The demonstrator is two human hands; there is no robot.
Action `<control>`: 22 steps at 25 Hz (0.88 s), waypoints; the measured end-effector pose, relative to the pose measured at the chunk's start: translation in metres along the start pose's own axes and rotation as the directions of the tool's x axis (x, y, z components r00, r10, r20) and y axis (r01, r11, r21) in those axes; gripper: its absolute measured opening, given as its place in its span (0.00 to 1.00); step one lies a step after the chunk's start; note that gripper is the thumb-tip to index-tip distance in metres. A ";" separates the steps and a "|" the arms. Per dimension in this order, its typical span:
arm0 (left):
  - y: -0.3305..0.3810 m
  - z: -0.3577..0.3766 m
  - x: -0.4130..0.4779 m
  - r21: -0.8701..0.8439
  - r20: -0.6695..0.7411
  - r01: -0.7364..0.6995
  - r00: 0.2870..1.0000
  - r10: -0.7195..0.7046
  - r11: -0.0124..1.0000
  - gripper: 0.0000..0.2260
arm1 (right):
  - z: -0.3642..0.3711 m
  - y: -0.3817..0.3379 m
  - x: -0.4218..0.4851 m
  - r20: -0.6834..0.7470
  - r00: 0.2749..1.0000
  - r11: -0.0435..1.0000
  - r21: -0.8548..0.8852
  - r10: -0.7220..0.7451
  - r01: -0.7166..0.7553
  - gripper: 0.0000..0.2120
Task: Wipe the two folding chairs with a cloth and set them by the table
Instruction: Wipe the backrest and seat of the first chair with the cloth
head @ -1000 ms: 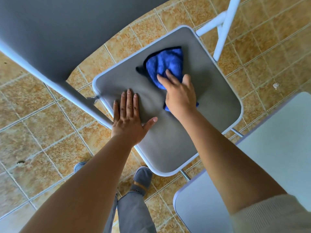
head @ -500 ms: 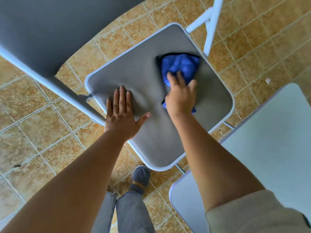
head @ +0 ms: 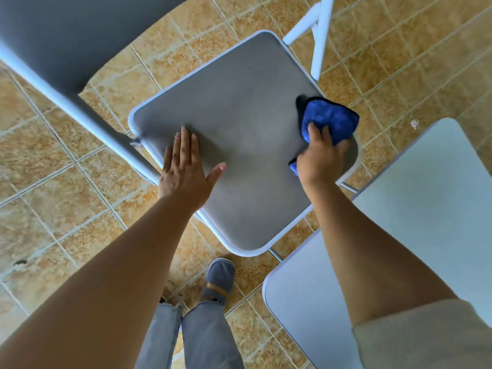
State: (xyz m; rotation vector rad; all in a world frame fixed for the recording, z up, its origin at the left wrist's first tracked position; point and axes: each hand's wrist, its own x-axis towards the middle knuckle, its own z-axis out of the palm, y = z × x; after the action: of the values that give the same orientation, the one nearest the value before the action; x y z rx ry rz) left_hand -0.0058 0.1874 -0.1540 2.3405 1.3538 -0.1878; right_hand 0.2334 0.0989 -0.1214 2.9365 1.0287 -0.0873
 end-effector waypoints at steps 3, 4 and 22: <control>0.003 0.011 -0.038 -0.027 -0.101 0.012 0.995 -0.015 1.000 0.40 | 0.008 -0.051 -0.027 -0.015 0.966 0.965 0.044 -0.260 0.260 0.26; 0.005 0.014 -0.051 -0.024 -0.112 0.026 0.993 -0.028 0.999 0.39 | 0.010 -0.064 -0.042 -0.022 0.936 0.936 0.040 -0.350 0.351 0.27; 0.002 0.008 -0.067 0.080 -0.059 0.090 0.995 -0.086 0.993 0.38 | 0.010 -0.078 -0.089 0.034 0.869 0.868 -0.036 -0.493 0.494 0.27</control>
State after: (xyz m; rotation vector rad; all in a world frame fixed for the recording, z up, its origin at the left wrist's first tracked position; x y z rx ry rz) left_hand -0.0377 0.1300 -0.1389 2.3712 1.5046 -0.2109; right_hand 0.1152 0.1041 -0.1263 2.5466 1.7279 -0.1069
